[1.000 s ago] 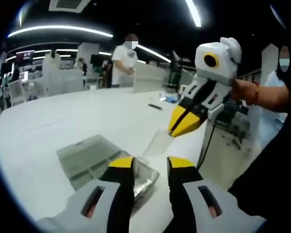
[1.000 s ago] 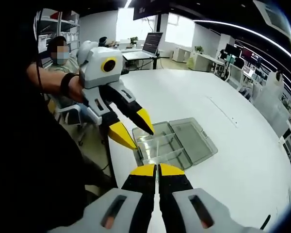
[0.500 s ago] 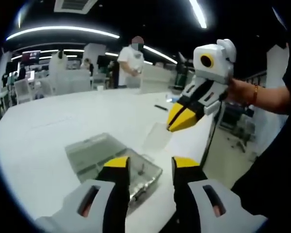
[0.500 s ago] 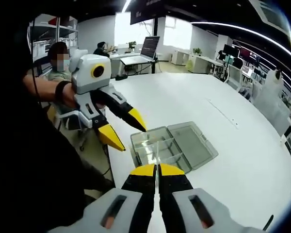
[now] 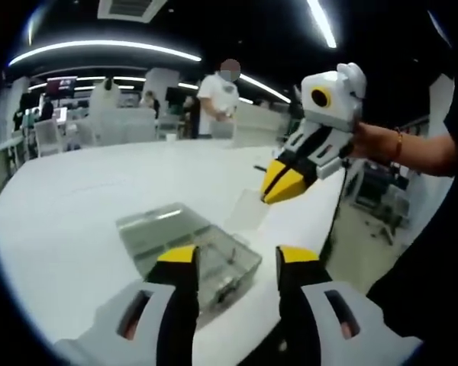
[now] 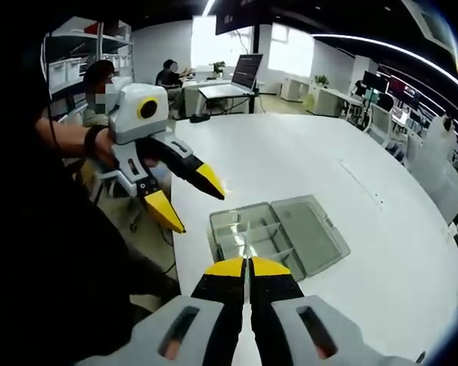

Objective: Insert the divider into the dual guide fixture by aligning both edges with the guide slots and pushing it downward to the bottom, including one-sided entry, uneven engagement, binding, and posture correction.

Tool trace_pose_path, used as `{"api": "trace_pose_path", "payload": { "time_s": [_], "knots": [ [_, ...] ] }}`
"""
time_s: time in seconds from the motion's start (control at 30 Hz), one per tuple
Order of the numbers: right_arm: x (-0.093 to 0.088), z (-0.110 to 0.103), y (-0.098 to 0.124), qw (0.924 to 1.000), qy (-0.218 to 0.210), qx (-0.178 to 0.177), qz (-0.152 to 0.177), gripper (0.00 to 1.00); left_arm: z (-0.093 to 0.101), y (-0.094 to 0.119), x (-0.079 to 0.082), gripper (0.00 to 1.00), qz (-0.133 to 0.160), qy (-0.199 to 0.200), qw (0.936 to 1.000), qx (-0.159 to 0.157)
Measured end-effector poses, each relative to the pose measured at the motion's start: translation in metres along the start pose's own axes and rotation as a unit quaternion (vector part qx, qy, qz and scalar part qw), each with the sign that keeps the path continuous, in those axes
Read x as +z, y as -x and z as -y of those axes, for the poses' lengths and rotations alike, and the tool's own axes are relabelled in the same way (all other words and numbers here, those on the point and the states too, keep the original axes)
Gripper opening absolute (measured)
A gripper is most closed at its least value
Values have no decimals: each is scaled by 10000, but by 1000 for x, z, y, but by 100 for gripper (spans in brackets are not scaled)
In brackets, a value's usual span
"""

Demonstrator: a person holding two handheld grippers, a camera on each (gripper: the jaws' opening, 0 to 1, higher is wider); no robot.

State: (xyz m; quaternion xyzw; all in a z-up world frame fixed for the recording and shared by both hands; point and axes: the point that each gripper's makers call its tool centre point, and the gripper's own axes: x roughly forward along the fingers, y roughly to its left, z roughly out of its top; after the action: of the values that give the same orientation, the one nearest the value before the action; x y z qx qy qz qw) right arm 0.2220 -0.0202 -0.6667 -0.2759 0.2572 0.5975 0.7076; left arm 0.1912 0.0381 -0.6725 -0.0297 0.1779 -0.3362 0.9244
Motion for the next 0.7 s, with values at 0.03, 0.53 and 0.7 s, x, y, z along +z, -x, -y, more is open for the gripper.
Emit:
{"api": "trace_pose_path", "payload": {
  "time_s": [0.03, 0.53, 0.7],
  "knots": [
    [1, 0, -1, 10000, 19, 14, -3, 0, 0, 1, 0, 41, -10, 7, 10000, 17],
    [11, -1, -15, 9993, 249, 258, -57, 0, -13, 29, -11, 46, 30, 224, 9989, 416],
    [15, 0, -21, 9990, 288, 330, -77, 0, -16, 33, -16, 47, -30, 258, 9985, 473]
  ]
}}
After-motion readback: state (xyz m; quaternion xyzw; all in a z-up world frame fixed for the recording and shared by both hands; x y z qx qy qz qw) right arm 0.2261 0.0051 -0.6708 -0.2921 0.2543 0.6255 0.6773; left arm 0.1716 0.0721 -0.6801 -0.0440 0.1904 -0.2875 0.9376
